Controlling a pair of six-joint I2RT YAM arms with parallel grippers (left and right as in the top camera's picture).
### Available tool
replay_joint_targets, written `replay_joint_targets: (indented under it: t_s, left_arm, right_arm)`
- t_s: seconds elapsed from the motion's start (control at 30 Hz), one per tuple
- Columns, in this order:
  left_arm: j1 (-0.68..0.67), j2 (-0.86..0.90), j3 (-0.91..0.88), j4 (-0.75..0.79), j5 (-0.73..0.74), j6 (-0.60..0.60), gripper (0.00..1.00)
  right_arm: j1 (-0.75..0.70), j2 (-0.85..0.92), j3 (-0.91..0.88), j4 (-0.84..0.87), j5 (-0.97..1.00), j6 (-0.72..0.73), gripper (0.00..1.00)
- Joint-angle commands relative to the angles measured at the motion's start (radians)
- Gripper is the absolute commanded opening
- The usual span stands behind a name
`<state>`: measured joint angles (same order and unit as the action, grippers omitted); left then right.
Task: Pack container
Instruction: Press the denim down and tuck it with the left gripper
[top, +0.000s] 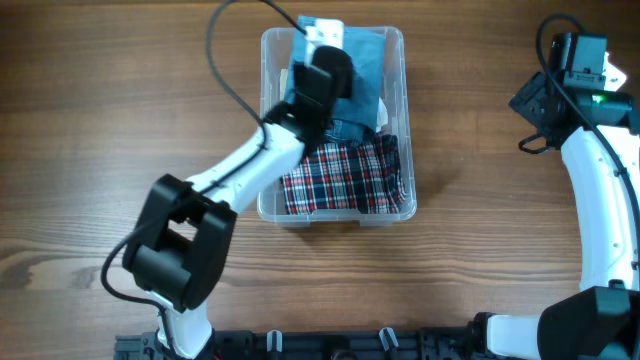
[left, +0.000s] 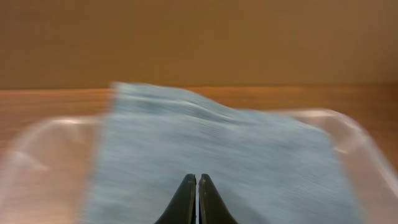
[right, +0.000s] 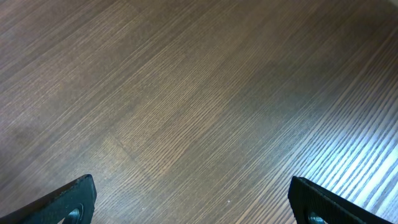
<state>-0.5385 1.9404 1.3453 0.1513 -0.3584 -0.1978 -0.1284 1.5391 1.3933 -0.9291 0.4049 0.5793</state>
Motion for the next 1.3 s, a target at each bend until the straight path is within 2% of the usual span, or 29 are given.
replay_joint_targets:
  t_s: [0.0, 0.23, 0.53, 1.1, 1.27]
  left_arm:
    - [0.077, -0.027, -0.01, 0.011, 0.068, 0.034, 0.04]
    - [0.155, 0.007, -0.01, 0.025, 0.251, 0.034, 0.04]
    - [0.131, 0.052, -0.01, 0.032, 0.266, 0.034, 0.04]
    - [0.091, 0.058, -0.01, -0.37, 0.33, 0.026, 0.05]
    - [0.091, 0.058, -0.01, -0.368, 0.35, 0.026, 0.04]
  right_arm:
    - [-0.005, 0.008, -0.01, 0.002, 0.013, 0.004, 1.0]
    - [-0.005, 0.008, -0.01, 0.002, 0.013, 0.003, 1.0]
    - [-0.005, 0.008, -0.01, 0.002, 0.013, 0.003, 1.0]
    - [-0.005, 0.008, -0.01, 0.002, 0.013, 0.004, 1.0]
    - [-0.005, 0.008, -0.01, 0.002, 0.013, 0.003, 1.0]
